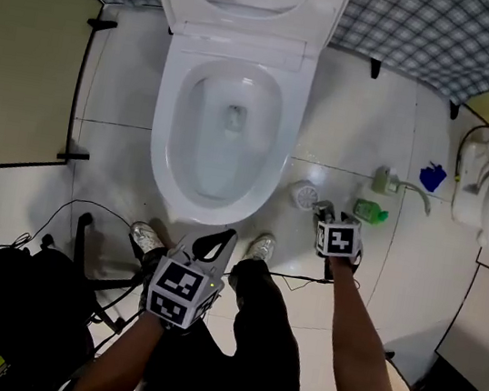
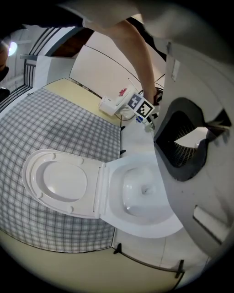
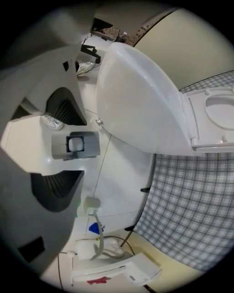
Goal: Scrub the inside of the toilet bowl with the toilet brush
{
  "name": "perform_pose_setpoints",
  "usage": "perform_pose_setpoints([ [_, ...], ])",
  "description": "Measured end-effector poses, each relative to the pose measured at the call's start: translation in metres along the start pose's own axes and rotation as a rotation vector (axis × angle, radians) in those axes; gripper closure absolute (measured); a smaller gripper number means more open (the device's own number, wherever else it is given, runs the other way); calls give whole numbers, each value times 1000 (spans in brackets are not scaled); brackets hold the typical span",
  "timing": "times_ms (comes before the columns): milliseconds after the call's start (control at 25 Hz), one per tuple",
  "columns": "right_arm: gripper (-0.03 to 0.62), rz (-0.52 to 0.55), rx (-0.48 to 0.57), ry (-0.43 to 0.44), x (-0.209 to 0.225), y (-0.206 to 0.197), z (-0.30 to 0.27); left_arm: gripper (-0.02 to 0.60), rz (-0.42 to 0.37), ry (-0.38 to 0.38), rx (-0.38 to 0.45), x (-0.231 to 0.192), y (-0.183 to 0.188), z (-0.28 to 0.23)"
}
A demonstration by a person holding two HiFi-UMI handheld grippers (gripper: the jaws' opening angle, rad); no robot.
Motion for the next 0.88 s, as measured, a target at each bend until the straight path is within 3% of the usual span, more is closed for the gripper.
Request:
perform_pose_setpoints([
  [200,272,-49,87,22,-13,19,59,574,-65,-3,-38,-1,22,16],
  [360,273,-118,287,80,-32,56,119,574,-140,-35,-33,4,52,36],
  [480,330,-126,443,70,-46,89,172,574,-169,-67,-3,8,79,54],
  [560,409,-119,512,45,-57,101,208,574,-183,-90,12,15,95,71],
  [880,508,-134,821,44,-102,156,334,574,-283,-144,165,25,181,138],
])
Point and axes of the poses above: the fingertips, and each gripper's own axes: z backward along the fingers, x to its right, y out of its top, the point moved 10 cm from there along z, backward along the fingers, and after that the axes turned 10 degrees about z, right-handed, at the moved point
